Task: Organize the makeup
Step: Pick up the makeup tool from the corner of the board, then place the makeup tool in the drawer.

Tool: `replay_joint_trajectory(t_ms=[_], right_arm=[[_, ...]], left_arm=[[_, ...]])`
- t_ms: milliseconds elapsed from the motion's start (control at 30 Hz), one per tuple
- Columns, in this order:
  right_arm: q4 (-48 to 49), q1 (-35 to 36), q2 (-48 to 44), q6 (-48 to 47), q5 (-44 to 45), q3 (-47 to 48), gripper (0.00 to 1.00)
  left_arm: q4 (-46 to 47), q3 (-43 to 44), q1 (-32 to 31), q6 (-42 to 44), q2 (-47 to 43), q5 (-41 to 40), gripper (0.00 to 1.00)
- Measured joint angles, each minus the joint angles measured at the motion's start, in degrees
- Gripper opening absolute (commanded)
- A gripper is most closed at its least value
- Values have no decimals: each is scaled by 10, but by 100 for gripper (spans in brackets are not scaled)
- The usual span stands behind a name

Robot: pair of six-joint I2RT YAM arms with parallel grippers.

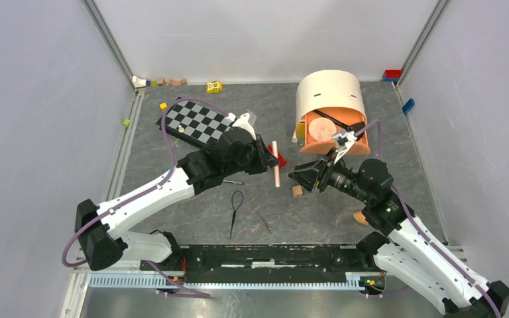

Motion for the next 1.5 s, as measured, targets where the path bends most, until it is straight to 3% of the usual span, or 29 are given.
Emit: replay_joint_trajectory(t_ms=[267, 600, 667, 767, 867, 1100, 1500], right_arm=[[43, 54, 49, 34, 18, -6, 49], [57, 63, 67, 42, 41, -16, 17], [56, 63, 66, 40, 49, -17, 9], [53, 64, 62, 32, 64, -17, 4], [34, 67, 53, 3, 91, -14, 3], [-99, 67, 55, -161, 188, 108, 0], [-252, 67, 126, -605, 461, 299, 0]], left_arm=[[44, 7, -44, 5, 13, 16, 2], [63, 6, -48, 11, 11, 17, 4], [65, 5, -48, 12, 8, 17, 21], [73, -2, -48, 13, 2, 16, 57], [73, -2, -48, 19, -5, 14, 77], [22, -1, -46, 43, -54, -49, 85], [-98, -2, 28, 60, -123, -146, 87]])
